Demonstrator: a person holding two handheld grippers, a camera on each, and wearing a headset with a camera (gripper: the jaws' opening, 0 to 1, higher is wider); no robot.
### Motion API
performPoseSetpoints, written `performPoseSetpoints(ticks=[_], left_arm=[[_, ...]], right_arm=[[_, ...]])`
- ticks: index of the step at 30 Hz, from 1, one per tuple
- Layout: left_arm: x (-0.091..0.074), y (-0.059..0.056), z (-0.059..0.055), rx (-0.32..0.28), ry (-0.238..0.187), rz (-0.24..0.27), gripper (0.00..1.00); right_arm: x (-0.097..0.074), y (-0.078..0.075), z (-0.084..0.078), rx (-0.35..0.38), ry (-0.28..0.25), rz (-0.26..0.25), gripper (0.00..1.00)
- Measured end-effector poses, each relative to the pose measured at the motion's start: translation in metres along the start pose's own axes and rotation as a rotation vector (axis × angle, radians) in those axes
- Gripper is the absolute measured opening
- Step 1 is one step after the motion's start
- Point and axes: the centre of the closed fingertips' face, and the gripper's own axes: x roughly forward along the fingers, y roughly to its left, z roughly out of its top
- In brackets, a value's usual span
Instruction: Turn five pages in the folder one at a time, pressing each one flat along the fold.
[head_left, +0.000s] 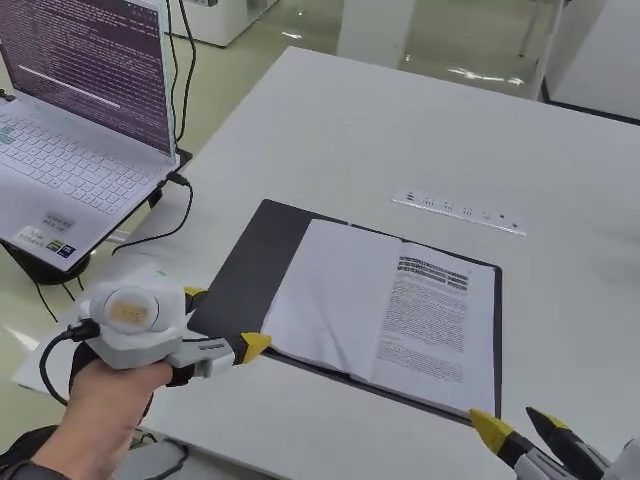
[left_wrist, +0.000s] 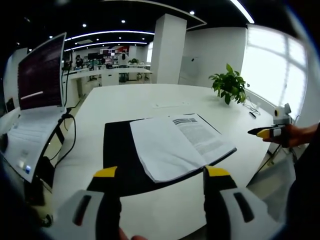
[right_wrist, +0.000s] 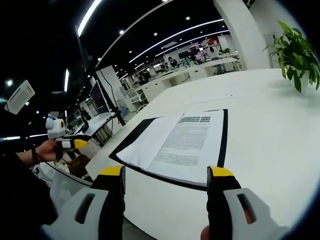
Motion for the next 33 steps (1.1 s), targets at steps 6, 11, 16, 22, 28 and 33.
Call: performPoseSetpoints(ticks=[6, 11, 16, 22, 28, 33], left_arm=[[0.003, -0.004, 0.000, -0.002, 0.004, -0.009, 0.67], [0.005, -0.003, 0.001, -0.002, 0.003, -0.013, 0.68], [0.005, -0.005, 0.002, 0.002, 0.003, -0.020, 0.69], [0.006, -0.005, 0.000, 0.007, 0.010, -0.027, 0.70], [0.006, -0.006, 0.004, 0.013, 0.001, -0.032, 0.71], [0.007, -0.009, 0.006, 0.008, -0.004, -0.040, 0.72]], right_arm=[[-0.005, -0.005, -0.002, 0.020, -0.009, -0.012, 0.65], [-0.008, -0.008, -0.001, 0.026, -0.017, -0.023, 0.66], [-0.011, -0.011, -0.001, 0.030, -0.020, -0.032, 0.66], [-0.015, -0.012, -0.001, 0.018, -0.021, -0.039, 0.67], [-0.016, -0.012, 0.000, 0.023, -0.026, -0.043, 0.68], [-0.019, -0.009, -0.004, 0.016, -0.011, -0.044, 0.69]])
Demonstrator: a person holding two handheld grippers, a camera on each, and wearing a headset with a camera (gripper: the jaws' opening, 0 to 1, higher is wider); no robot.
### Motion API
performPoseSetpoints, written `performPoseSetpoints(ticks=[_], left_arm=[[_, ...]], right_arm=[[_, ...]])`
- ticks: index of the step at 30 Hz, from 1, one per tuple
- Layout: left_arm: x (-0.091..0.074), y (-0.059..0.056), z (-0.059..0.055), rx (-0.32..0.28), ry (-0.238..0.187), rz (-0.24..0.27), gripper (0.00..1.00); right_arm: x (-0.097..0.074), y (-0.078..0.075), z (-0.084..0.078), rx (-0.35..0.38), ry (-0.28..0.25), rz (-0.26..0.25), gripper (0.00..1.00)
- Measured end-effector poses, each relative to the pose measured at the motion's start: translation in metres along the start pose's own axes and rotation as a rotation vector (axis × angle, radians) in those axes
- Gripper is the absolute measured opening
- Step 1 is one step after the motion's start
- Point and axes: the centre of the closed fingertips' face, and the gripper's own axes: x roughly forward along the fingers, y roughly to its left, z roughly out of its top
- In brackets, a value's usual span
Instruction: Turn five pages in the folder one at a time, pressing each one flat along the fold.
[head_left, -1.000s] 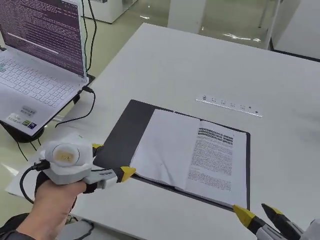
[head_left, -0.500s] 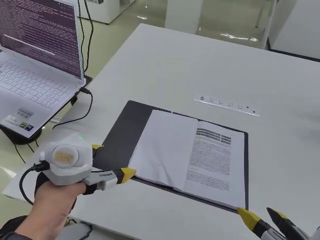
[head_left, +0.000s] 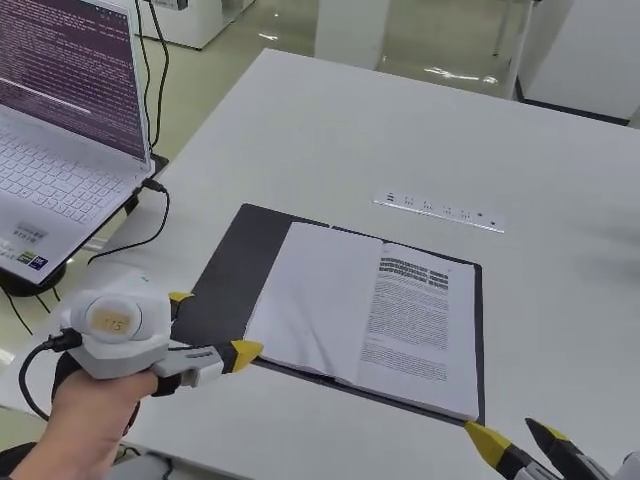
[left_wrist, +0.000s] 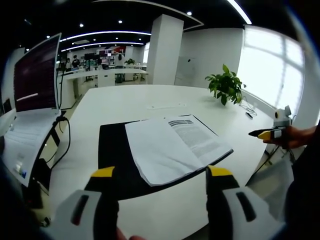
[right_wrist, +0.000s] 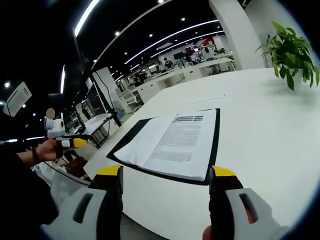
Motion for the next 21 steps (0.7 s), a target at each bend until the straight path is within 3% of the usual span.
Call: performPoseSetpoints(ticks=[10, 21], left_arm=[[-0.0045, -0.0099, 0.0024, 0.000, 0.003, -0.007, 0.72], [-0.0093, -0.0060, 0.0071, -0.015, -0.015, 0.008, 0.72]], right_arm=[[-0.0023, 0.0008, -0.0021, 0.016, -0.004, -0.005, 0.70], [-0.0008, 0.0017, -0.0043, 0.016, 0.015, 0.001, 0.71]])
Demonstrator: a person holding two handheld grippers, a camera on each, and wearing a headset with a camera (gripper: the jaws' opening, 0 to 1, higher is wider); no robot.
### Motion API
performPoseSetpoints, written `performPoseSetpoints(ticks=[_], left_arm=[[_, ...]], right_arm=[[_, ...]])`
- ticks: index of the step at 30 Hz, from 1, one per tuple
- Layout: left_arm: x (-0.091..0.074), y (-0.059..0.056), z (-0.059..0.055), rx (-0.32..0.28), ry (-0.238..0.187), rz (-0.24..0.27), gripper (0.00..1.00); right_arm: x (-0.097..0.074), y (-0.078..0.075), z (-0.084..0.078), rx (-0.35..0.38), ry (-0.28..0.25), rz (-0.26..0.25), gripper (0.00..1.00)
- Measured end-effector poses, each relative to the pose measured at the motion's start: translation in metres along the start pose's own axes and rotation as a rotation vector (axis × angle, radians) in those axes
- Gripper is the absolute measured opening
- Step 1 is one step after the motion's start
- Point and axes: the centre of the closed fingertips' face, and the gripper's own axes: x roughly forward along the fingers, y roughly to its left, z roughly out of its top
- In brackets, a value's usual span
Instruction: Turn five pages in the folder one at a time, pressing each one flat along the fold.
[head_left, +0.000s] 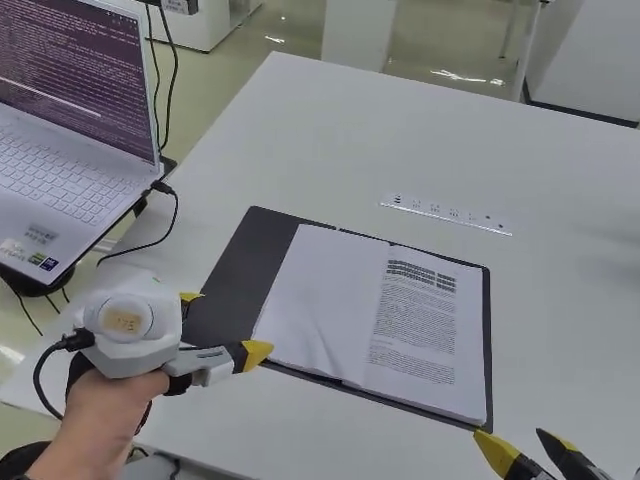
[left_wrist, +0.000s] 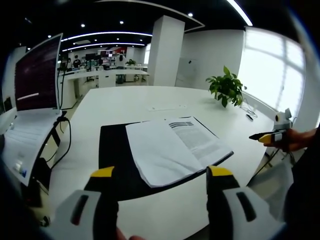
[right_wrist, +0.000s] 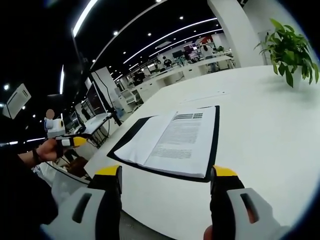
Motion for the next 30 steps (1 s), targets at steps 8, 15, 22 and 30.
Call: performPoseSetpoints(ticks=[8, 15, 22, 30], left_arm=[[-0.0049, 0.0056, -0.0049, -0.012, -0.001, 0.015, 0.73], [-0.0028, 0.0078, -0.0034, -0.009, -0.005, 0.014, 0.73], [0.0021, 0.0094, -0.0011, 0.001, -0.004, 0.005, 0.73], [0.0040, 0.0047, -0.0020, 0.006, 0.002, -0.006, 0.73]], right_arm=[[0.0038, 0.0017, 0.0022, -0.007, 0.006, 0.009, 0.72], [0.0036, 0.0004, 0.0023, -0.014, 0.008, 0.008, 0.72], [0.0018, 0.0007, 0.0009, -0.016, 0.006, 0.002, 0.73], [-0.0019, -0.0005, -0.0012, -0.011, -0.004, -0.011, 0.73]])
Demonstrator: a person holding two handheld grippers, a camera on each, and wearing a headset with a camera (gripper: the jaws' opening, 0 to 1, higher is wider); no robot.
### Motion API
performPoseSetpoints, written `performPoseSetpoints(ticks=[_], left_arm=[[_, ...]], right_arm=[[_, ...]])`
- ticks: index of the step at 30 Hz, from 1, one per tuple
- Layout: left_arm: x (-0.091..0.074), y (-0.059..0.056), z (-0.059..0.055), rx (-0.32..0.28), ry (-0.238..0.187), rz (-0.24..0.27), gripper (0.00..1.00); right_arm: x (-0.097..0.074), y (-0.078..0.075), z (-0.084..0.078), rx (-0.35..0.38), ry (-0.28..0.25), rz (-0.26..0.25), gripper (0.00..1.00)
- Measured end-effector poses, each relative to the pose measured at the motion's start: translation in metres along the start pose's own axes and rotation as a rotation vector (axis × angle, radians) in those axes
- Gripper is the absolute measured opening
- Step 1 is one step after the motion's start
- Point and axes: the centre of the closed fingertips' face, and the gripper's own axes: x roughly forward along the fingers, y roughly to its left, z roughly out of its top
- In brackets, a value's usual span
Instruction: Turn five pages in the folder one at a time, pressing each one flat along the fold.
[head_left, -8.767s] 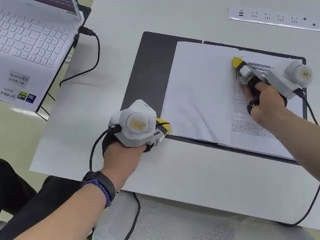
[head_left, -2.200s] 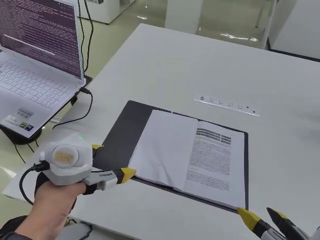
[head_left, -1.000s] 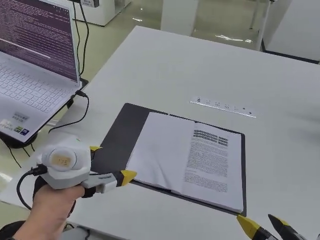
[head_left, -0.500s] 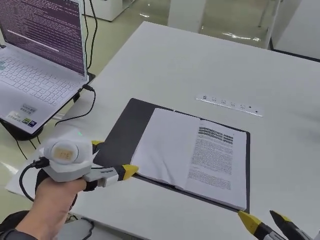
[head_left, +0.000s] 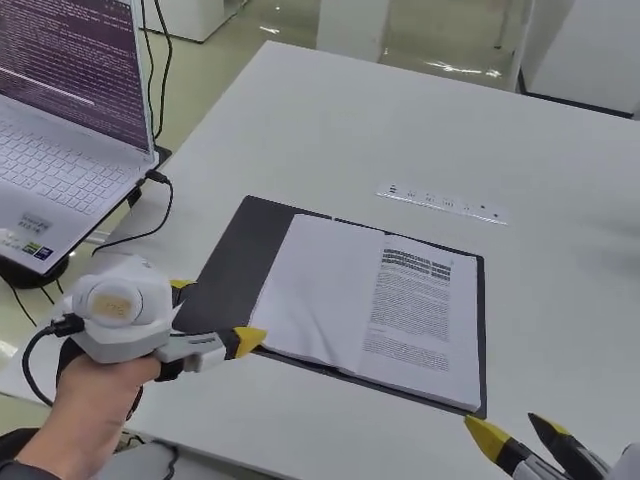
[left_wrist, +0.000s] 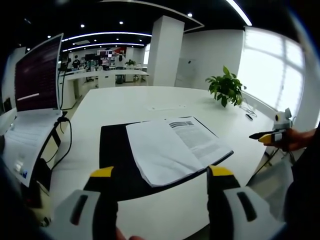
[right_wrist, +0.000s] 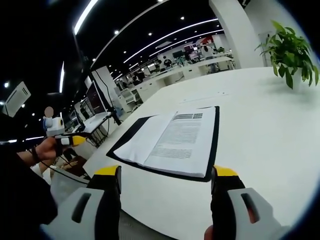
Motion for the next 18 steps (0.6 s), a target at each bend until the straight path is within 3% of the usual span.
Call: performPoseSetpoints(ticks=[11, 14, 18], left_arm=[[0.001, -0.005, 0.003, 0.011, 0.001, -0.013, 0.74], [0.000, -0.007, 0.004, 0.019, 0.000, -0.017, 0.74], [0.000, -0.007, 0.003, 0.022, 0.004, -0.017, 0.74]], right_arm=[[0.000, 0.004, -0.004, -0.016, 0.014, 0.000, 0.73], [0.004, 0.007, -0.009, -0.048, 0.049, 0.010, 0.73], [0.007, 0.010, -0.007, -0.058, 0.052, 0.019, 0.73]])
